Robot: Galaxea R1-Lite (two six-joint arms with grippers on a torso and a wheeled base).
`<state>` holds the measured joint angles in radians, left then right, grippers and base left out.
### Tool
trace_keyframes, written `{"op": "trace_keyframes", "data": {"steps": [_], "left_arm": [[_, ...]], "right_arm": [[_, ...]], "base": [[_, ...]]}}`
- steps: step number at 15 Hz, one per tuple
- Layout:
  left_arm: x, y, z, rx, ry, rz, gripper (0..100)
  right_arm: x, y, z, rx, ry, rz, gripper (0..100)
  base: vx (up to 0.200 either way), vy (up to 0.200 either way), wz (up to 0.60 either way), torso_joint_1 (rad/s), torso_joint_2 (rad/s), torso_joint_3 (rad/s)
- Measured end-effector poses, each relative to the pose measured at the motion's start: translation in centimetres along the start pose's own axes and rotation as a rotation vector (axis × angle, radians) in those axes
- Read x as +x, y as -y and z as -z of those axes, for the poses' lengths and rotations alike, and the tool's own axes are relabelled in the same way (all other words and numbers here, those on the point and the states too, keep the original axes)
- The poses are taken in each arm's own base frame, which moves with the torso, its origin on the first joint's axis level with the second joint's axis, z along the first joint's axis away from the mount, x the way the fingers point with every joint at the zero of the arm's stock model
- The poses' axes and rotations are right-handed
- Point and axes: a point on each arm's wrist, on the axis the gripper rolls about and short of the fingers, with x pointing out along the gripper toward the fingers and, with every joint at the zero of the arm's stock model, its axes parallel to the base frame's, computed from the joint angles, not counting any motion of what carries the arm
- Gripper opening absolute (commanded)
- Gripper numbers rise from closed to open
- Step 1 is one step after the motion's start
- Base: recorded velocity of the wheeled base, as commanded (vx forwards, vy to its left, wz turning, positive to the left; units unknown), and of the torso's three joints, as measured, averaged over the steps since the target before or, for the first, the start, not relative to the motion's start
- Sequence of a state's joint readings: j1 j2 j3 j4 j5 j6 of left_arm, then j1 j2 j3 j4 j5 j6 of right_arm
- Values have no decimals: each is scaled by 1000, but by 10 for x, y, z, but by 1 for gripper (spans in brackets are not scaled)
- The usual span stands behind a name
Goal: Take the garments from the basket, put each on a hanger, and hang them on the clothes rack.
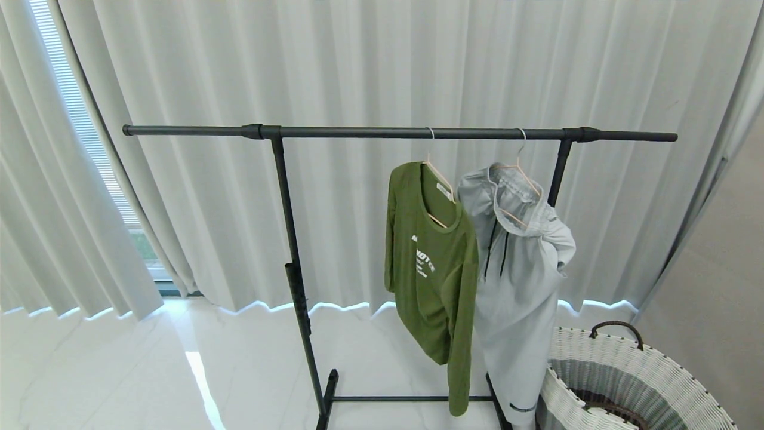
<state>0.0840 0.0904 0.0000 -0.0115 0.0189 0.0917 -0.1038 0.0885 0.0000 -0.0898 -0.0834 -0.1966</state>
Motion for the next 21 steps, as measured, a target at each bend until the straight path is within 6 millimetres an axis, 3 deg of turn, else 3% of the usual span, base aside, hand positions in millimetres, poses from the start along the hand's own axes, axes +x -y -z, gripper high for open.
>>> {"op": "trace_keyframes", "data": {"steps": [4, 7, 13, 21], "left_arm": [[0, 0, 0, -4, 0, -1, 100], [0, 0, 0, -4, 0, -2, 100], [0, 0, 0, -4, -1, -2, 100], [0, 0, 0, -3, -1, -1, 100]], "right_arm": [[0, 0, 0, 14, -1, -13, 100], [-1, -5, 7, 91, -50, -183, 100], [-2, -3, 9, 109, -30, -322, 100], [-3, -2, 9, 183, -33, -269, 100]], "base": [[0, 0, 0, 0, 0, 0], [0, 0, 0, 0, 0, 0], [0, 0, 0, 0, 0, 0], [0, 0, 0, 0, 0, 0]]}}
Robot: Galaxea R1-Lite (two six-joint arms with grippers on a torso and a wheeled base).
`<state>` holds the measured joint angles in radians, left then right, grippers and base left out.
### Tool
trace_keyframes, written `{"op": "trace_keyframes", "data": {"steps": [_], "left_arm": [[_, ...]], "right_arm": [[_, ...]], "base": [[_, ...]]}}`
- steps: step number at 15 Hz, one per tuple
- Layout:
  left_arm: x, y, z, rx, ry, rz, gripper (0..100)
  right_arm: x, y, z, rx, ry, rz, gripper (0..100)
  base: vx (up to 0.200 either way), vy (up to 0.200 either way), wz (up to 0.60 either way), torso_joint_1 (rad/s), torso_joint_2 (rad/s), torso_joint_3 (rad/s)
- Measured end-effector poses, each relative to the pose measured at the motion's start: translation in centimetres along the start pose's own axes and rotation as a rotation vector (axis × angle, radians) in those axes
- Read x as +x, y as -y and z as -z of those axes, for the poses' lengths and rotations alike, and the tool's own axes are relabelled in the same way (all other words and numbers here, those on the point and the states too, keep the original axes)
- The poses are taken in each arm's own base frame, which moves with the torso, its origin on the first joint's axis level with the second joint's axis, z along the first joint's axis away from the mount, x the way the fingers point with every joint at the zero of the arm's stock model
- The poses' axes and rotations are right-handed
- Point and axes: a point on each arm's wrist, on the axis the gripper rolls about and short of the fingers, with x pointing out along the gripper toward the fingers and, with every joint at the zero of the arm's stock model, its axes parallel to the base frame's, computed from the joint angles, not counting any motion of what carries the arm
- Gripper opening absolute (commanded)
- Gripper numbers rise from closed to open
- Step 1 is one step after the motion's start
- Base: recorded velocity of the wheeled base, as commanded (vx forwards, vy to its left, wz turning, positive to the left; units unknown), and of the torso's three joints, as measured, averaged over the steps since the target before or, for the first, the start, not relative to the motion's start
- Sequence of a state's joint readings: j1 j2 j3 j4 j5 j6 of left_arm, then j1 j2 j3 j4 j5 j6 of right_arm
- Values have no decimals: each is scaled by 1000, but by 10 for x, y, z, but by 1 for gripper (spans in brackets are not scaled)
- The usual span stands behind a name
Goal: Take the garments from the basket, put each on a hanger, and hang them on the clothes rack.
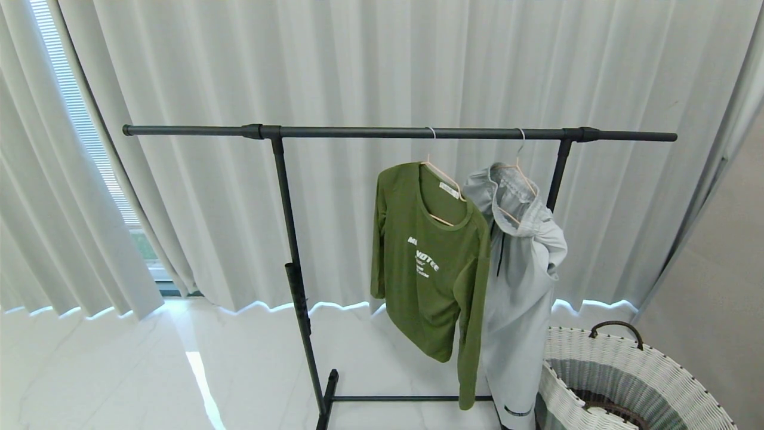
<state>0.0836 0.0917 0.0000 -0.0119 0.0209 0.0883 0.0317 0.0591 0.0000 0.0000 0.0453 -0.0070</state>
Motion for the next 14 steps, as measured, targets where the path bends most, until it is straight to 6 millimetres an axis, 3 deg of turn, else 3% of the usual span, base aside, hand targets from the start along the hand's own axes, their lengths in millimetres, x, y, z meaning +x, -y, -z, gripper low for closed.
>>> {"op": "trace_keyframes", "data": {"steps": [14], "left_arm": [[0, 0, 0, -1, -1, 1, 100]], "right_arm": [[-4, -1, 1, 0, 57, 43, 100]], "base": [[0, 0, 0, 0, 0, 0]]}}
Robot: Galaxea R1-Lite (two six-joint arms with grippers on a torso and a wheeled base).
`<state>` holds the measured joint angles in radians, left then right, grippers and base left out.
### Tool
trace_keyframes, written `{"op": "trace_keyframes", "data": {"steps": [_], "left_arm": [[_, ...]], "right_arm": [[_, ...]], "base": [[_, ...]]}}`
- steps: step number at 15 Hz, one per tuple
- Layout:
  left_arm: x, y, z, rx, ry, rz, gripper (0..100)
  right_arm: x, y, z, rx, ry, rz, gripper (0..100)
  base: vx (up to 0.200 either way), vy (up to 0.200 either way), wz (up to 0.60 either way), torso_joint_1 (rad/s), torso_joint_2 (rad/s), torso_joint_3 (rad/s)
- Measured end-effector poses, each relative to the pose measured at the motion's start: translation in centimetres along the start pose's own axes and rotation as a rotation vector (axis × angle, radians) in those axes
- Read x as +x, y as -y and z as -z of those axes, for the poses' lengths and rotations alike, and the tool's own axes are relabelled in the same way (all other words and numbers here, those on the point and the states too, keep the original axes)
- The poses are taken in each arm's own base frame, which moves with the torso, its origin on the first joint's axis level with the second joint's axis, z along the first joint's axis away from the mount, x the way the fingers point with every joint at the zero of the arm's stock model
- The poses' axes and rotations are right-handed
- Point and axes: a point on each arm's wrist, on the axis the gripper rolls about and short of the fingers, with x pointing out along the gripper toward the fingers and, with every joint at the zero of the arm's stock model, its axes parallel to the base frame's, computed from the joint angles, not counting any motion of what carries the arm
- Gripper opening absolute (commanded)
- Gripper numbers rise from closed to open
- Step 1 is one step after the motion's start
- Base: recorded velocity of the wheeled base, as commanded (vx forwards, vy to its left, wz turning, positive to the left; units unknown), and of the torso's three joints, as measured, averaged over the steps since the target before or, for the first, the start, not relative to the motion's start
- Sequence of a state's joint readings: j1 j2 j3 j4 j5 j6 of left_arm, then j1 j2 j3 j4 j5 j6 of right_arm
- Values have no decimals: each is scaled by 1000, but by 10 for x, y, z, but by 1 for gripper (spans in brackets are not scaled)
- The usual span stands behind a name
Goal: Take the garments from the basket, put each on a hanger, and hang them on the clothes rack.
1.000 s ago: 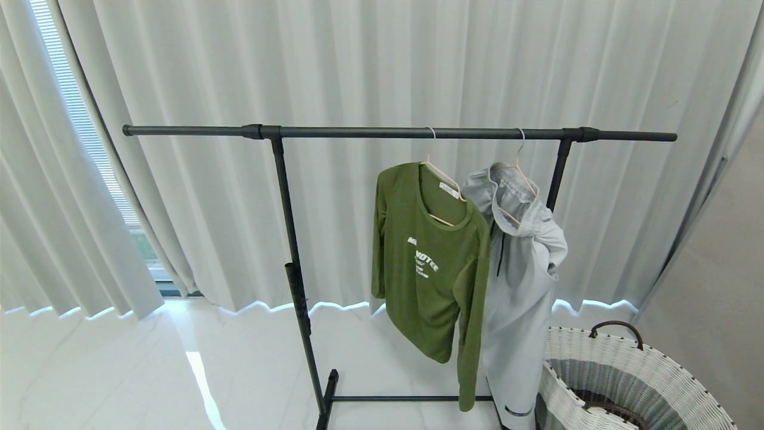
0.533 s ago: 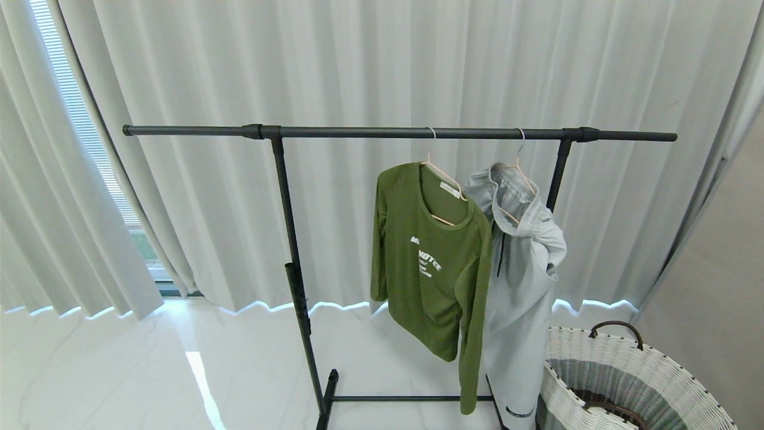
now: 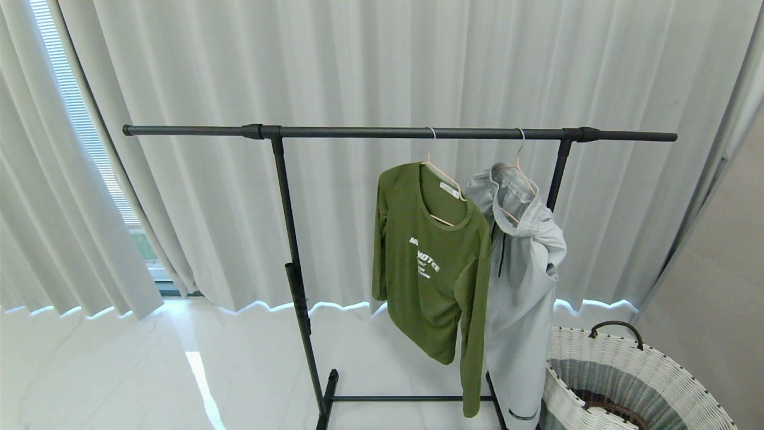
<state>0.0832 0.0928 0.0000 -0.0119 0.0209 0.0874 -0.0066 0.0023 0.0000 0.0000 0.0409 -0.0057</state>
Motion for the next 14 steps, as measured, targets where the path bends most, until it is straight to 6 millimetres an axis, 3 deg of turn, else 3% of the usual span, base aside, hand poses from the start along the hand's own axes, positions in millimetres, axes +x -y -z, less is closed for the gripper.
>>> {"op": "trace_keyframes", "data": {"steps": [14], "left_arm": [[0, 0, 0, 1, 1, 2, 100]], "right_arm": [[0, 0, 0, 0, 1, 0, 100]], "base": [[0, 0, 0, 0, 0, 0]]}}
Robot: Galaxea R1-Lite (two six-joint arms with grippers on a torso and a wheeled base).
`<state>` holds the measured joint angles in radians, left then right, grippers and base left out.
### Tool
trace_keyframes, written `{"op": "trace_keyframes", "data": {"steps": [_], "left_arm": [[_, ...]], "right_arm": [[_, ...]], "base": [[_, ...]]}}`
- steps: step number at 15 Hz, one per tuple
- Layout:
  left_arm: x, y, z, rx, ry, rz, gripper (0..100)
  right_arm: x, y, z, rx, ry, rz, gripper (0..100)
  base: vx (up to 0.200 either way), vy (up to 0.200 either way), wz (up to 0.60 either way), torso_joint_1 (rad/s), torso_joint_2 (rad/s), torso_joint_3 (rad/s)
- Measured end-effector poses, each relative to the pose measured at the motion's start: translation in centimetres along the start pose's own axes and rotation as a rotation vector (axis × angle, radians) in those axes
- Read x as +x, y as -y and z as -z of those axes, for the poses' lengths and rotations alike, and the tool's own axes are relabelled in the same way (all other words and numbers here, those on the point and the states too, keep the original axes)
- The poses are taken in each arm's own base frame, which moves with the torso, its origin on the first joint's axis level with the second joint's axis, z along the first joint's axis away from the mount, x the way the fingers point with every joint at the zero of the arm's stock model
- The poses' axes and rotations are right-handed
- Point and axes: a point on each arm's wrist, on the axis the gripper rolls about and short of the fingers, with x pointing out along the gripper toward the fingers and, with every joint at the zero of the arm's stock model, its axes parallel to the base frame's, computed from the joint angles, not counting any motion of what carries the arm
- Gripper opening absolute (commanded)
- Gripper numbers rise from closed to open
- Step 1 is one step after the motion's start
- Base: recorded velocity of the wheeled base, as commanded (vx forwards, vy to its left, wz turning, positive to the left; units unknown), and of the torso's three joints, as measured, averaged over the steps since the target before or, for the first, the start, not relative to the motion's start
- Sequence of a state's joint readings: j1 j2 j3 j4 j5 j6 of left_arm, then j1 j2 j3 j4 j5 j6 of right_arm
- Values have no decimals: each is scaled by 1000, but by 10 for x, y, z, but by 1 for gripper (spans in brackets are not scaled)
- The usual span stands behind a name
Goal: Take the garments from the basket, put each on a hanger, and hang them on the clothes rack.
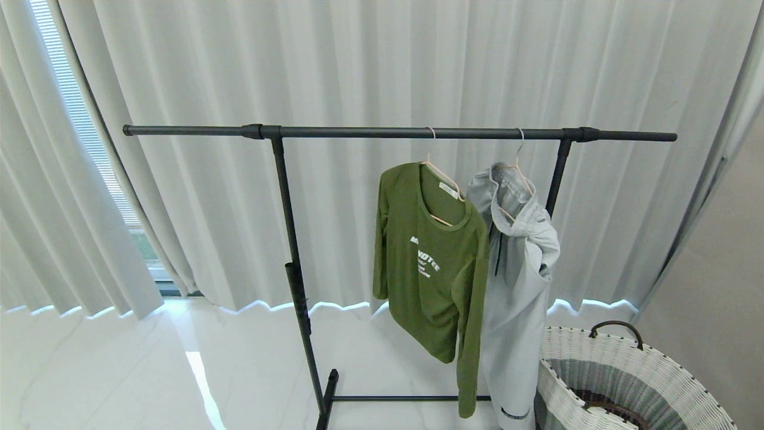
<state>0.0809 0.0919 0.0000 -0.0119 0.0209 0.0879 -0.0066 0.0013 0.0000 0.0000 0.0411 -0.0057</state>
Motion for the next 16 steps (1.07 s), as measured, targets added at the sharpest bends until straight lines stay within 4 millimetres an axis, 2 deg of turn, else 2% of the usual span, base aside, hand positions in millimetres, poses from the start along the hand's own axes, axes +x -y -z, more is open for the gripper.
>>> {"op": "trace_keyframes", "data": {"steps": [6, 16], "left_arm": [[-4, -1, 1, 0, 60, 65, 100], [-7, -2, 3, -11, 94, 73, 100]], "right_arm": [[0, 0, 0, 0, 0, 0, 100], [0, 0, 0, 0, 0, 0, 100]], "base": [[0, 0, 0, 0, 0, 0], [0, 0, 0, 0, 0, 0]]}}
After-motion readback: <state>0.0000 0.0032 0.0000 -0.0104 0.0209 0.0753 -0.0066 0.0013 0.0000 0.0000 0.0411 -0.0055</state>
